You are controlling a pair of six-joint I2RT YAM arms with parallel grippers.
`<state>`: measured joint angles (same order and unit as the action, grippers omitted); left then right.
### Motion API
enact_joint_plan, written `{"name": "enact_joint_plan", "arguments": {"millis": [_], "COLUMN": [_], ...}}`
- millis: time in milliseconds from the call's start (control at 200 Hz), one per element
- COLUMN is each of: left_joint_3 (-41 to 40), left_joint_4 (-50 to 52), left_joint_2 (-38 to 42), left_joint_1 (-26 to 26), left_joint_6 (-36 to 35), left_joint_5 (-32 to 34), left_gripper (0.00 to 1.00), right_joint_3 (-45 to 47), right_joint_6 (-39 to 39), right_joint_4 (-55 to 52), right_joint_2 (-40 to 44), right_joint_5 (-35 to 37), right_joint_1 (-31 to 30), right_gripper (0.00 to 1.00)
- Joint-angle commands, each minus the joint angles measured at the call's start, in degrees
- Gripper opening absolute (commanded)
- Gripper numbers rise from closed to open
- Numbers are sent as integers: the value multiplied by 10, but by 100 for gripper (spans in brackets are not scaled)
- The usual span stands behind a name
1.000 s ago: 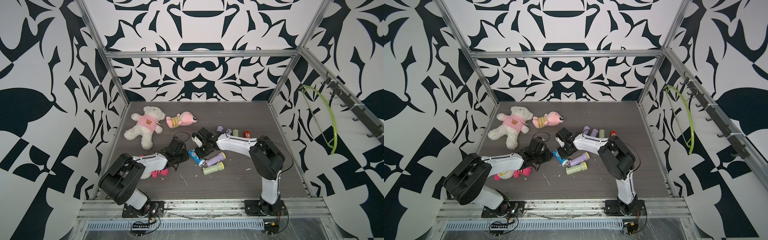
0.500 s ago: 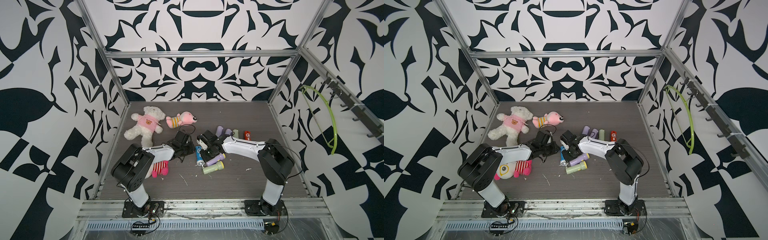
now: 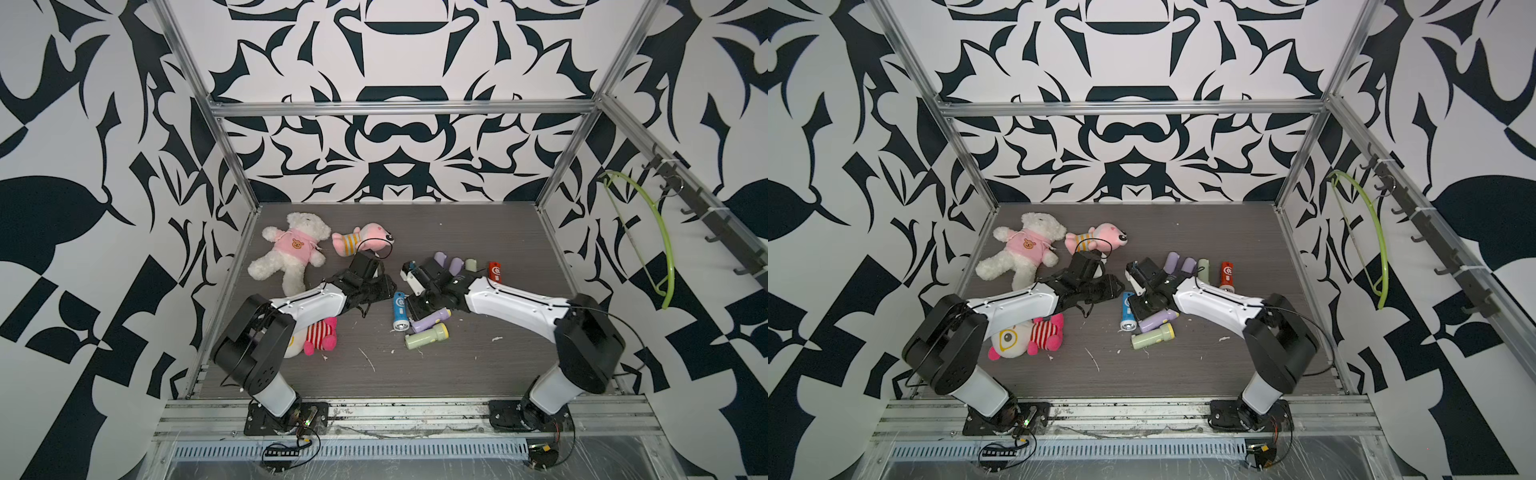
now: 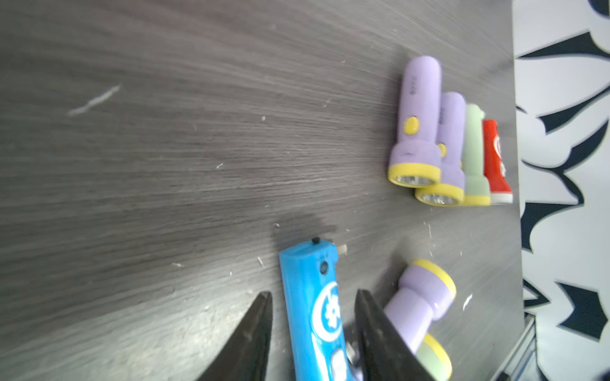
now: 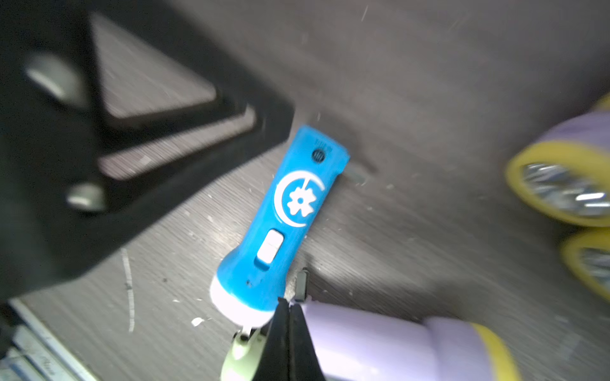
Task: Close the plug at the bottom of the flashlight
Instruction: Pick up the flashlight from the center of the board.
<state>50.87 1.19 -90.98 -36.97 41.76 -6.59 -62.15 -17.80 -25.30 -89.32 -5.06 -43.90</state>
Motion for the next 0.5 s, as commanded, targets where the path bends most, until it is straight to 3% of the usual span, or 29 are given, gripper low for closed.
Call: {"name": "enact_joint_plan", "arguments": {"millis": [0,250,495], "left_joint_3": [-5,54,77], "left_joint_4": [41,135,164], "left_joint_2": [19,-17,-59], "left_joint_1": [-25,-100,-116], "left_joint_6": [-32,-56,-53], "left_joint_5": [8,88,141], "left_gripper": [52,54,53], "right_joint_3": [10,34,58], "right_joint_6": [5,-2,-3], "right_joint_4": [4,-15,-15], "right_joint_2": [61,123,164], "right_joint_5": [43,70,76], "right_joint_1": [19,60,75], "right_gripper": [1,14,20]}}
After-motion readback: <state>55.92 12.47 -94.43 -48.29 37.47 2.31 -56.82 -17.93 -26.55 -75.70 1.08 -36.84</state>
